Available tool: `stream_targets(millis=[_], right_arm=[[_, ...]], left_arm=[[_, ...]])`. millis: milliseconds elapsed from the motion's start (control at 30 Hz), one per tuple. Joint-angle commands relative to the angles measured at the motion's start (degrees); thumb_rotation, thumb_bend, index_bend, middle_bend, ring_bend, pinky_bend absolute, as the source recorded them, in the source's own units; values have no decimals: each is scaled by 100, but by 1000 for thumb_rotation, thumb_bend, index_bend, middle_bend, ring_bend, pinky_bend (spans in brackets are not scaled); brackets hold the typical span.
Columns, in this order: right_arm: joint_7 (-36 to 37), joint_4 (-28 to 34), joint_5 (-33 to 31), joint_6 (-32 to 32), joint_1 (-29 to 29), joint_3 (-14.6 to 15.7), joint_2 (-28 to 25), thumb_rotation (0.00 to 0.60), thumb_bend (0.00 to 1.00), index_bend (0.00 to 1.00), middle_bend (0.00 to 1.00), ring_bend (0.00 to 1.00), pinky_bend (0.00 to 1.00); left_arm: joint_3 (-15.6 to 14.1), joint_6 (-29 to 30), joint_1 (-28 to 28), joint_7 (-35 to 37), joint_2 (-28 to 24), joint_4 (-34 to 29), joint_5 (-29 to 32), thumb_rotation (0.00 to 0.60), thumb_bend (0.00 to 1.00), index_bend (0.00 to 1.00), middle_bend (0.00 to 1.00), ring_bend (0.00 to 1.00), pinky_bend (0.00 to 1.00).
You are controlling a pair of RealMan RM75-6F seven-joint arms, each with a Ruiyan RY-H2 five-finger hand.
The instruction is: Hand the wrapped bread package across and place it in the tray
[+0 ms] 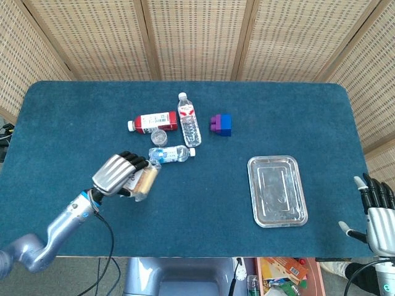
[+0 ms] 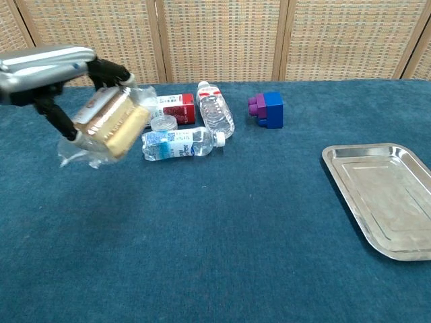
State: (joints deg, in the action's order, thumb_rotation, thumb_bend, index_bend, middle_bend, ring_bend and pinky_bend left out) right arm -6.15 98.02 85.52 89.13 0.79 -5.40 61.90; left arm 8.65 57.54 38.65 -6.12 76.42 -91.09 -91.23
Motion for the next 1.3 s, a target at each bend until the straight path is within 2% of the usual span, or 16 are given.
stream_targets(millis=[33, 233, 300, 333, 367, 400, 467, 533, 733, 833, 967, 1033, 1167, 1300], right_arm=[[-37, -13, -40, -39, 23, -9, 22, 600, 0, 0, 0, 0, 0], [-129, -38, -178, -166, 85, -41, 72, 600, 0, 0, 0, 0, 0], [-158, -50, -230, -200, 108, -61, 87, 600, 0, 0, 0, 0, 0], [-179, -64, -262, -236, 124, -66, 97, 600, 0, 0, 0, 0, 0], [-188, -68, -279, -258, 135, -68, 103, 600, 0, 0, 0, 0, 0], [-198, -72, -294, -277, 145, -68, 108, 600, 0, 0, 0, 0, 0], [-208, -78, -306, -297, 156, -67, 114, 600, 0, 0, 0, 0, 0], [-224, -74, -301, -298, 163, -63, 113, 600, 0, 0, 0, 0, 0], [-307, -36, -195, -374, 227, -9, 116, 600, 0, 0, 0, 0, 0], [-412, -49, -19, -541, 369, 33, 75, 600, 0, 0, 0, 0, 0], [-466, -100, 429, -909, 751, 56, -53, 600, 0, 0, 0, 0, 0], [-138, -197, 1047, -1391, 1290, 76, -143, 600, 0, 0, 0, 0, 0], [289, -481, 1666, -1902, 1914, 135, -123, 600, 0, 0, 0, 0, 0], [172, -707, 2132, -2376, 2492, 139, 64, 600, 0, 0, 0, 0, 0]], left_arm=[[104, -650, 569, -637, 719, 106, 259, 600, 0, 592, 553, 385, 365], [303, -1068, 1097, -1349, 1721, 860, 691, 600, 0, 583, 552, 385, 365], [364, -1171, 1283, -1549, 2056, 1099, 828, 600, 0, 504, 523, 384, 364], [417, -1186, 1375, -1624, 2218, 1195, 870, 600, 0, 402, 462, 363, 349], [445, -1209, 1412, -1650, 2305, 1238, 960, 600, 0, 258, 349, 295, 304], [456, -1267, 1441, -1679, 2337, 1224, 1082, 600, 0, 126, 202, 183, 226], [478, -1393, 1471, -1742, 2276, 1062, 1313, 600, 0, 5, 30, 29, 76], [528, -1359, 1452, -1797, 2140, 794, 1499, 600, 0, 0, 0, 0, 6], [656, -778, 1099, -1845, 1325, -66, 1718, 600, 0, 0, 0, 0, 0], [625, -298, 744, -1880, 650, -546, 1627, 600, 0, 0, 0, 0, 0], [438, 312, 138, -1965, -361, -1128, 1567, 600, 0, 0, 0, 0, 0], [253, 935, -495, -1767, -1017, -1328, 1587, 600, 0, 0, 0, 0, 0], [-9, 1413, -1064, -1257, -1490, -1297, 1458, 600, 0, 0, 0, 0, 0], [-184, 1944, -1501, -1217, -1545, -977, 1390, 600, 0, 0, 0, 0, 0]])
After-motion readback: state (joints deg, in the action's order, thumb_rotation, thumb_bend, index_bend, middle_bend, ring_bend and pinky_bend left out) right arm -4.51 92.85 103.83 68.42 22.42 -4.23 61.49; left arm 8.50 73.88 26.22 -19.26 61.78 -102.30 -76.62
